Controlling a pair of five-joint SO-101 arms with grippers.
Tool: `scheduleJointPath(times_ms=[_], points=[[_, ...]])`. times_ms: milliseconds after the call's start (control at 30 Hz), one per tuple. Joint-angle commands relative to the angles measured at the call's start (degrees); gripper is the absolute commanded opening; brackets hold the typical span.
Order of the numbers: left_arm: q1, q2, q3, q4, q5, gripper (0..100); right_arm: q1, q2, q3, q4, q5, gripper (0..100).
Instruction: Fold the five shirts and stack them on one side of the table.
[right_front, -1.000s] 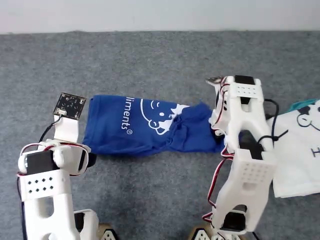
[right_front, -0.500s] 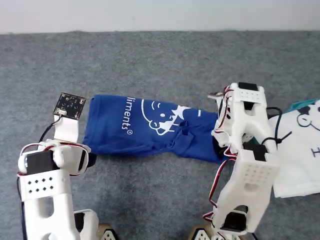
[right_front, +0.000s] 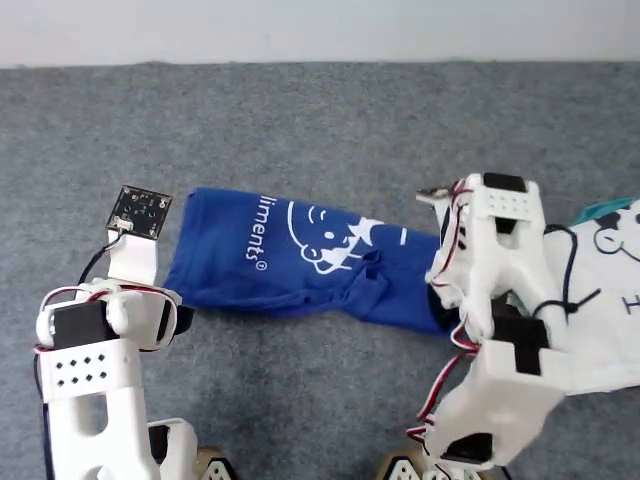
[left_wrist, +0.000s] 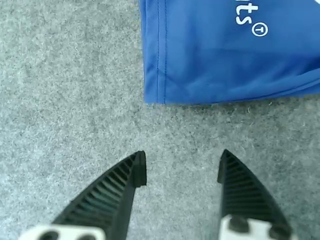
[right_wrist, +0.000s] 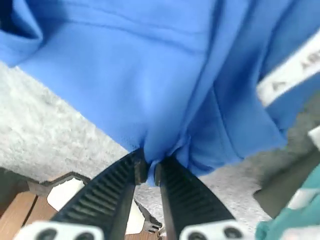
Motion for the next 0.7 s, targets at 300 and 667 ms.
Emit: scheduleJointPath(times_ms=[300,667], points=[[0.1,-1.1,-0.1,-0.4,-0.3,23,-0.4,-4.3,10.4,-6.4,3.3,1.5],[0.1,-1.1,1.4,-0.6,-0.3,23,-0.8,-20.5,10.5,6.1,6.9,16.1]])
